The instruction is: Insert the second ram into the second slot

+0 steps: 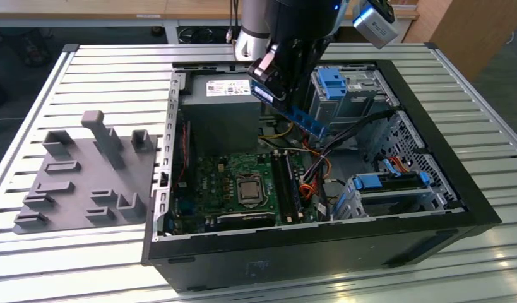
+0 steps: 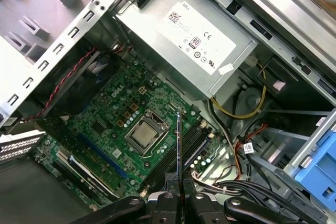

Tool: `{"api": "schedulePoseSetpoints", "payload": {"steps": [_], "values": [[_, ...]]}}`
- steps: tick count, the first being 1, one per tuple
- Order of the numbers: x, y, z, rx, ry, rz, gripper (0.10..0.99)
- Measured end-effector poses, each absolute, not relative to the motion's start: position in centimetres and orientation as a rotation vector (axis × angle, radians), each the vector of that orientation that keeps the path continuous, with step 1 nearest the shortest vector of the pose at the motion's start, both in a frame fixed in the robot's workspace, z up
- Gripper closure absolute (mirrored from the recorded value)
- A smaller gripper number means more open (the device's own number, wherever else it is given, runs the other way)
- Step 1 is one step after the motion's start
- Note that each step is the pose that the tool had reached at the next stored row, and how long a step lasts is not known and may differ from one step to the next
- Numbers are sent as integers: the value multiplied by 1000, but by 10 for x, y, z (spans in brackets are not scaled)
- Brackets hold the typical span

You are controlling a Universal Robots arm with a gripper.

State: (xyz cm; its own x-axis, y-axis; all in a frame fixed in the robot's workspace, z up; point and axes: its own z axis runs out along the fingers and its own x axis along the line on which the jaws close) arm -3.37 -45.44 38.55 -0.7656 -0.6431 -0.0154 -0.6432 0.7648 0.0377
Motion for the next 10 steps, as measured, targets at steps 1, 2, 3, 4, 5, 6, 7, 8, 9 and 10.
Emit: {"api": "schedulePoseSetpoints", "payload": {"steps": [1, 2, 3, 4, 5, 6, 7, 8, 9, 10], "values": [[-34, -454, 385, -1072, 2951, 64, 949], [-34, -454, 385, -1069, 2952, 64, 949], [-34, -454, 385, -1066, 2953, 64, 949], [-34, -454, 385, -1063, 2954, 64, 949], [-34, -454, 385, -1060, 2955, 64, 949], [-34, -454, 385, -1057, 2956, 64, 949], [-34, -454, 385, -1054, 2957, 64, 949], [-34, -454, 385, -1052, 2958, 64, 949], [-34, -454, 385, -1049, 2959, 64, 949], [-34, -454, 385, -1046, 2960, 64, 949]]}}
